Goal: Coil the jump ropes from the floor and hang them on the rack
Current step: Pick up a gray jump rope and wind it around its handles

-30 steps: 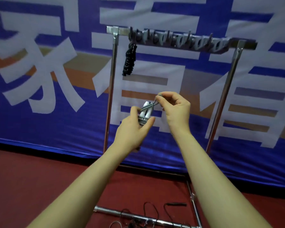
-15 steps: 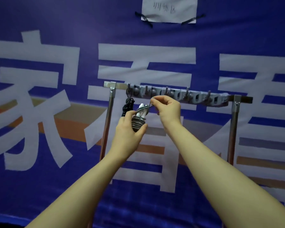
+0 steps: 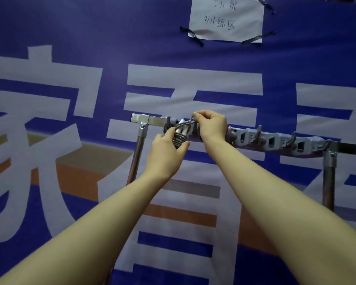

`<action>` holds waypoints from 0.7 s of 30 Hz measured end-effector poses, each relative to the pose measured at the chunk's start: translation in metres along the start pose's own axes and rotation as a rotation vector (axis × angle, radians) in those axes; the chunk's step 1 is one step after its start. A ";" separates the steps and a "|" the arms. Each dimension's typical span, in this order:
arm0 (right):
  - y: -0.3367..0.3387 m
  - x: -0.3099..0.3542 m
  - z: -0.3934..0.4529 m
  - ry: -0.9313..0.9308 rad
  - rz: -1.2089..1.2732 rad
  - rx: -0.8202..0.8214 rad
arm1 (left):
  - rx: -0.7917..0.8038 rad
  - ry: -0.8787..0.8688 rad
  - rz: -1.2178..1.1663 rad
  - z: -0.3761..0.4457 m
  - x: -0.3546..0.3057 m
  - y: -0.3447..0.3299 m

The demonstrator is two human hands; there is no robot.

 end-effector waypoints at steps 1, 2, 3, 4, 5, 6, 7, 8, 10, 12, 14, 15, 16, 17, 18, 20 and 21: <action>-0.002 -0.003 0.001 -0.006 0.009 0.000 | 0.004 0.000 -0.011 0.002 0.002 -0.002; -0.003 -0.005 0.001 -0.013 0.024 -0.001 | 0.006 0.000 -0.024 0.004 0.003 -0.004; -0.003 -0.007 0.002 -0.024 0.039 -0.001 | 0.007 0.000 -0.035 0.004 0.004 -0.006; -0.002 -0.009 0.001 -0.035 0.049 -0.001 | 0.005 0.000 -0.042 0.003 0.005 -0.007; -0.001 -0.012 0.002 -0.047 0.057 -0.002 | 0.004 -0.001 -0.044 0.002 0.005 -0.007; -0.001 -0.014 0.001 -0.059 0.067 -0.002 | 0.008 -0.002 -0.047 0.001 0.006 -0.008; 0.000 -0.016 0.001 -0.070 0.078 0.000 | 0.016 -0.002 -0.058 0.000 0.006 -0.009; 0.000 -0.017 0.000 -0.075 0.086 0.004 | 0.022 -0.001 -0.076 -0.001 0.007 -0.010; 0.000 -0.018 -0.001 -0.075 0.086 0.013 | 0.029 0.009 -0.098 -0.001 0.007 -0.011; -0.001 -0.015 -0.002 -0.060 0.063 0.023 | 0.032 0.032 -0.075 -0.003 0.007 -0.012; -0.001 -0.011 -0.004 -0.010 0.036 0.035 | 0.036 0.055 -0.060 -0.005 0.008 -0.013; -0.001 -0.009 -0.006 0.019 0.020 0.048 | 0.047 0.062 -0.073 -0.005 0.009 -0.014; -0.001 -0.008 -0.010 0.045 0.008 0.065 | 0.061 0.063 -0.092 -0.007 0.010 -0.015; -0.001 -0.008 -0.013 0.063 -0.003 0.083 | 0.076 0.057 -0.104 -0.009 0.011 -0.017; 0.000 -0.009 -0.016 0.078 -0.015 0.101 | 0.096 0.048 -0.108 -0.011 0.012 -0.020; 0.003 -0.008 -0.020 0.108 -0.048 0.137 | 0.160 0.026 -0.111 -0.016 0.014 -0.028; 0.004 -0.006 -0.022 0.121 -0.065 0.159 | 0.191 0.023 -0.109 -0.018 0.014 -0.032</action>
Point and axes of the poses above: each hand's wrist, its own z-axis towards the middle knuckle, its own y-axis out of the back of the hand, x = y × z, the point moved 7 cm from there along z, towards the middle knuckle, and after that the axes turned 10 degrees about y, right-handed, at the moved point
